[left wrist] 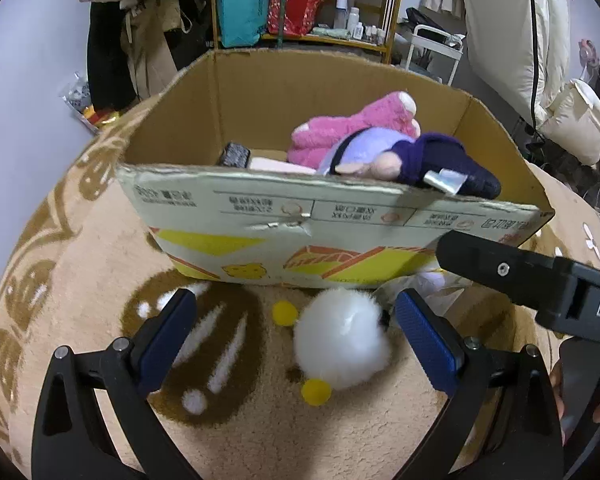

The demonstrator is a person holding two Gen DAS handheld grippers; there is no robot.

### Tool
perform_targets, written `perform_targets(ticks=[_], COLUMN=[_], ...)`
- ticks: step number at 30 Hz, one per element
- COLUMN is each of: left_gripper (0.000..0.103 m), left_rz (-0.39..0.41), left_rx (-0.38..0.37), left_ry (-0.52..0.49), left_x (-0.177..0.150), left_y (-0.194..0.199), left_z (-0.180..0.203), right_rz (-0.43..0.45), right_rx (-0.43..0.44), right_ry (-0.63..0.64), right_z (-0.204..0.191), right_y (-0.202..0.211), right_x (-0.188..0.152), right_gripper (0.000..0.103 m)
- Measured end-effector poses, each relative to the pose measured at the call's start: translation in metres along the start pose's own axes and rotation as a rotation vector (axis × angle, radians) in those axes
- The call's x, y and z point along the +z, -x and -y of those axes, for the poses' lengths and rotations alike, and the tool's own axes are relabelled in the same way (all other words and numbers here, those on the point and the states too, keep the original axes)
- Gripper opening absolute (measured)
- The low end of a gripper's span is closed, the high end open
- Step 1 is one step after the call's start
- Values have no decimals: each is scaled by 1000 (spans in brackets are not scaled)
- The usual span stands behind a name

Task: Organize soft objects
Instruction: 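Lower the left tool to the white fluffy toy while the right tool lowers to the clear bag, then grasp the white fluffy toy with the left tool while the right tool grasps the clear bag with purple toy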

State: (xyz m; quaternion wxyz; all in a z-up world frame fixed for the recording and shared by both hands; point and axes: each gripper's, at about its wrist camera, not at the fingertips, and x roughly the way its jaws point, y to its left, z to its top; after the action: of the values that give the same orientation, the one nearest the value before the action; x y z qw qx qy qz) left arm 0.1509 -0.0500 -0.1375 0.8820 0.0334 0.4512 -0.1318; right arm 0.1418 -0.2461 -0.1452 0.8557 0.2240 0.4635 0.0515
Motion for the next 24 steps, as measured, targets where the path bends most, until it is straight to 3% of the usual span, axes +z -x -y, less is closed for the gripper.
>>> perform_targets(ticks=[13,24], left_gripper=[99,97], left_rz=[-96,-120], left_rx=[-16,-24], left_ry=[9,16], left_x=[-10,-13], left_y=[-25,-33], left_z=[-1,-4], right_rz=[-35,-80], right_rx=[-8,5], right_ry=[-24,-7], right_z=[3,-9], right_y=[-6,-15], right_x=[-2,-13], right_gripper=[103,103])
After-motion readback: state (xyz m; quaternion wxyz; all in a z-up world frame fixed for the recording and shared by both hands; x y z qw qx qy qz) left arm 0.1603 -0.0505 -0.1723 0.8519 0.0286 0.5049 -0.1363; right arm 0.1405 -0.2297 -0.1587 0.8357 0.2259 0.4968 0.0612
